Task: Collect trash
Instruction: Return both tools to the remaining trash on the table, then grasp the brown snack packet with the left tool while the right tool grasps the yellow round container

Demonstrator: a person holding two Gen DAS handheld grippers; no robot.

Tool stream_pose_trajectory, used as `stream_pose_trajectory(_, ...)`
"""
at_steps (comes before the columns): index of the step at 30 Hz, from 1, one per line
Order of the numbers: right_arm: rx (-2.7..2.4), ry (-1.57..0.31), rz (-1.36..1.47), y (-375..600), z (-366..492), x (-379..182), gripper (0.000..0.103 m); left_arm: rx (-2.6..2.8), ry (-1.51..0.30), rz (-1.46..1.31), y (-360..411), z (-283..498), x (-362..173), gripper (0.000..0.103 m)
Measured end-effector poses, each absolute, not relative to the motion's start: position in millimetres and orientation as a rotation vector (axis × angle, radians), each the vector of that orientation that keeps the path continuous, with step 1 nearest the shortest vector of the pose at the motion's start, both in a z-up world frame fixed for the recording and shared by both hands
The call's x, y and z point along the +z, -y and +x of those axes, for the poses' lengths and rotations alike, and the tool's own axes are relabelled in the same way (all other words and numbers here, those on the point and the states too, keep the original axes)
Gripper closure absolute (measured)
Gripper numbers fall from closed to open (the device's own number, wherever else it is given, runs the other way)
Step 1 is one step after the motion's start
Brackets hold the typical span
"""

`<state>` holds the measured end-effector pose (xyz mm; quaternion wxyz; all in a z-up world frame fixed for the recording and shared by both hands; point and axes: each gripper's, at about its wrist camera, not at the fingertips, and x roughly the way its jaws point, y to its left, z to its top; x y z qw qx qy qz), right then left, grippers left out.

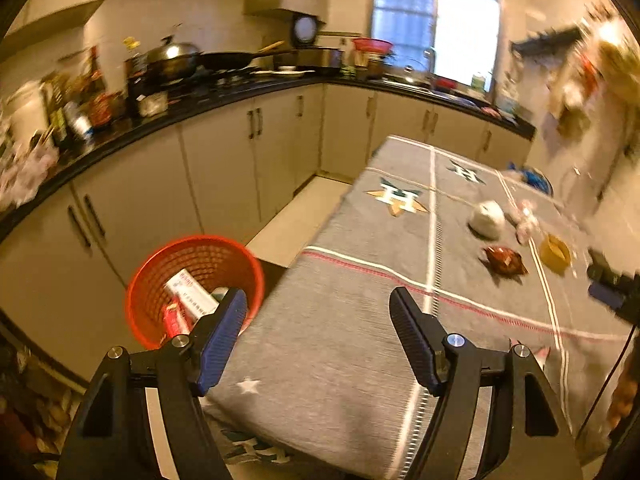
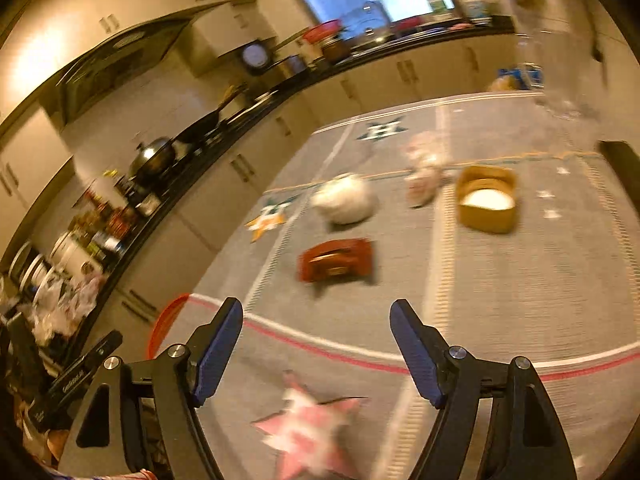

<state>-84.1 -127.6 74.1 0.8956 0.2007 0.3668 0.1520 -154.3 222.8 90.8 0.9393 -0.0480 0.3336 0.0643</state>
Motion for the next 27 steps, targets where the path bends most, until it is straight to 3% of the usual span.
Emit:
stream_pose_trajectory(13,0.082,-0.713,0.484,232,-58,80,0.021,-0.012,-0.799,-0.186,-197,-116,67,0.029)
stream_pose_trajectory(20,0.055,-0.752,0.474,227,-8,67,0.021,-0.086,-0.86,-0.278,-181,-84,60,0.029)
stream_pose_trajectory(27,0.051,-0.784,0.512,225,20,35,0.021,-0.188,-0.839,-0.138,-128,-51,66,0.029)
